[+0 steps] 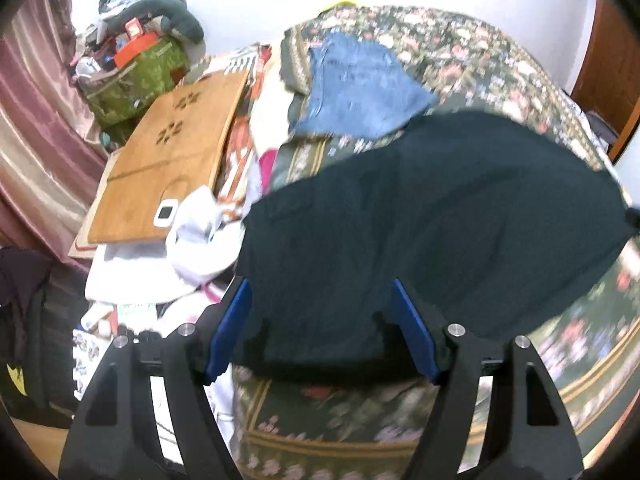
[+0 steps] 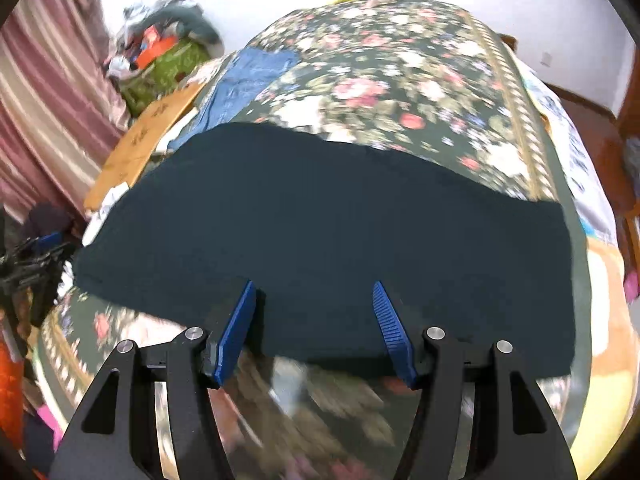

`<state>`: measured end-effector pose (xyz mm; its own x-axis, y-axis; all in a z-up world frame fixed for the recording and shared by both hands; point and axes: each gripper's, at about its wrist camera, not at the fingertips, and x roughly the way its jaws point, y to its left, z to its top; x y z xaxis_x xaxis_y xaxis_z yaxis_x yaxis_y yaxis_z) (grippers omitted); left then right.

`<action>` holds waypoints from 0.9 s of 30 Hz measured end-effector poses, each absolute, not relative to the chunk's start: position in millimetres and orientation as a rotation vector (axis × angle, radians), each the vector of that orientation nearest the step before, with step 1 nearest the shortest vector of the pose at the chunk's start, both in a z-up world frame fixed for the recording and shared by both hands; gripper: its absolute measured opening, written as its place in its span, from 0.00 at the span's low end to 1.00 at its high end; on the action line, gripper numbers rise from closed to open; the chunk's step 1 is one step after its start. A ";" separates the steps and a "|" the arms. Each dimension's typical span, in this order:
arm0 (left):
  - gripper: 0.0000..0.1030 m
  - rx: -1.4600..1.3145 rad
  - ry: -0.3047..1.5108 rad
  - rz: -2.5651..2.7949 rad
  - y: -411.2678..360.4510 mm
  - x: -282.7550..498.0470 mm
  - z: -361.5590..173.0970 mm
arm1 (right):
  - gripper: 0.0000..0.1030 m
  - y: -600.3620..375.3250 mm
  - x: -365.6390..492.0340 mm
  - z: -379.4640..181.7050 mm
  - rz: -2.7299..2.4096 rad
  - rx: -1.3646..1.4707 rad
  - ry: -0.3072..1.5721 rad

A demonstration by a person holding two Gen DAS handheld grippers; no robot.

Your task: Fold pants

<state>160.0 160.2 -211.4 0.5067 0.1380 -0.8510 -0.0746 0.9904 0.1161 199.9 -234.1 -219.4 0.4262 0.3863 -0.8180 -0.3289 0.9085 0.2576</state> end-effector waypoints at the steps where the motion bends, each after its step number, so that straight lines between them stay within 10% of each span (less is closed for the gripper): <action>1: 0.70 0.069 1.026 0.114 151.7 167.0 -205.6 | 0.55 -244.0 196.9 -216.8 0.439 0.088 1.030; 27: 0.80 0.341 1.090 -0.086 -14.1 263.1 -224.5 | 0.59 -403.1 182.5 -296.5 0.202 0.728 1.057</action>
<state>263.1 -14.1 -224.5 0.4646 0.0979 -0.8801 0.2350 0.9446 0.2291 182.5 -403.1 -296.5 0.4978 0.4838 -0.7198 0.1836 0.7523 0.6327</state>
